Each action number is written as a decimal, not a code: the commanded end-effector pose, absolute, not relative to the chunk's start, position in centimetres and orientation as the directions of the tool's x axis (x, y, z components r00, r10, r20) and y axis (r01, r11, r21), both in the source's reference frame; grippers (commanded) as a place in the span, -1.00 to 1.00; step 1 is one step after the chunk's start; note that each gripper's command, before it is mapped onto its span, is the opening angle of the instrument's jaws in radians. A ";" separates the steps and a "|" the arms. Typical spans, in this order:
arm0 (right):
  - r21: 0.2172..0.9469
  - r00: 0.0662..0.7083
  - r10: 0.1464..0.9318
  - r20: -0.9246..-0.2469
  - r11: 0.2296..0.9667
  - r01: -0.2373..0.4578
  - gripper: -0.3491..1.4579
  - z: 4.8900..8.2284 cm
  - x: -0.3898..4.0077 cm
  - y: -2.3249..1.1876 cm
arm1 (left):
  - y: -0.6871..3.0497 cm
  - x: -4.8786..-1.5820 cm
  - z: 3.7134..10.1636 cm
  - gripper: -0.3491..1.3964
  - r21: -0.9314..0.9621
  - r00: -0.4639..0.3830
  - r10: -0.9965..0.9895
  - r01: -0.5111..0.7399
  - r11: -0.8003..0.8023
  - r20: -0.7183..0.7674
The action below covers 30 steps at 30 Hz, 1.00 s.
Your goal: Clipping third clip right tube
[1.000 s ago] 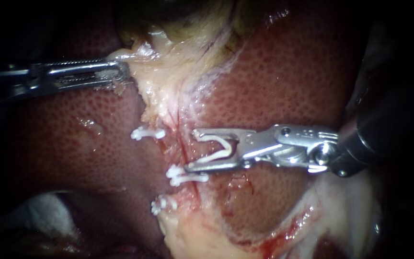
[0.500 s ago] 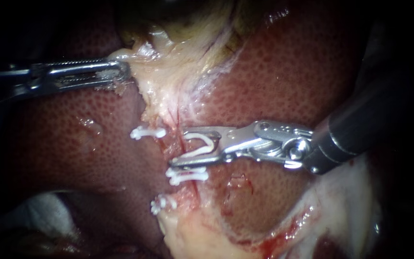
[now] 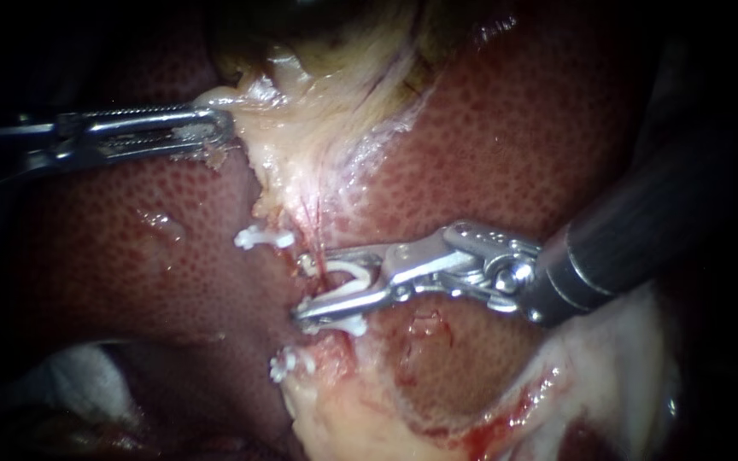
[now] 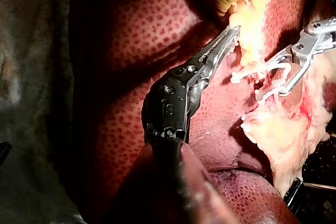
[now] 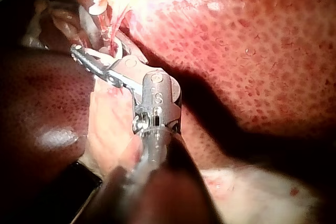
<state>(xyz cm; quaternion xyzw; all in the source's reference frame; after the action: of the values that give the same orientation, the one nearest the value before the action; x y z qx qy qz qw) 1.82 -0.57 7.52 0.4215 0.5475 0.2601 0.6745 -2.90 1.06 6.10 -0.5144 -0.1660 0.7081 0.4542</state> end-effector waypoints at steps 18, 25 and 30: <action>0.888 0.212 0.863 -0.459 0.433 0.156 -0.10 7.52 1.99 -0.55 | 1.06 -2.94 6.12 -1.00 -0.701 -0.057 0.814 -0.475 -0.532 -0.578; 0.890 0.210 0.866 -0.453 0.428 0.156 -0.12 7.53 2.01 -0.54 | 1.05 -2.95 6.12 -1.00 -0.701 -0.057 0.814 -0.475 -0.532 -0.579; 0.890 0.210 0.866 -0.453 0.428 0.156 -0.13 7.53 2.00 -0.53 | 1.05 -2.96 6.13 -1.00 -0.701 -0.057 0.813 -0.475 -0.532 -0.579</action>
<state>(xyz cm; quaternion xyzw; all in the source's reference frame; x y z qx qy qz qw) 2.00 -0.54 7.53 0.4545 0.5621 0.2818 0.6310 -2.96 1.05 6.13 -0.5142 -0.1644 0.7082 0.4551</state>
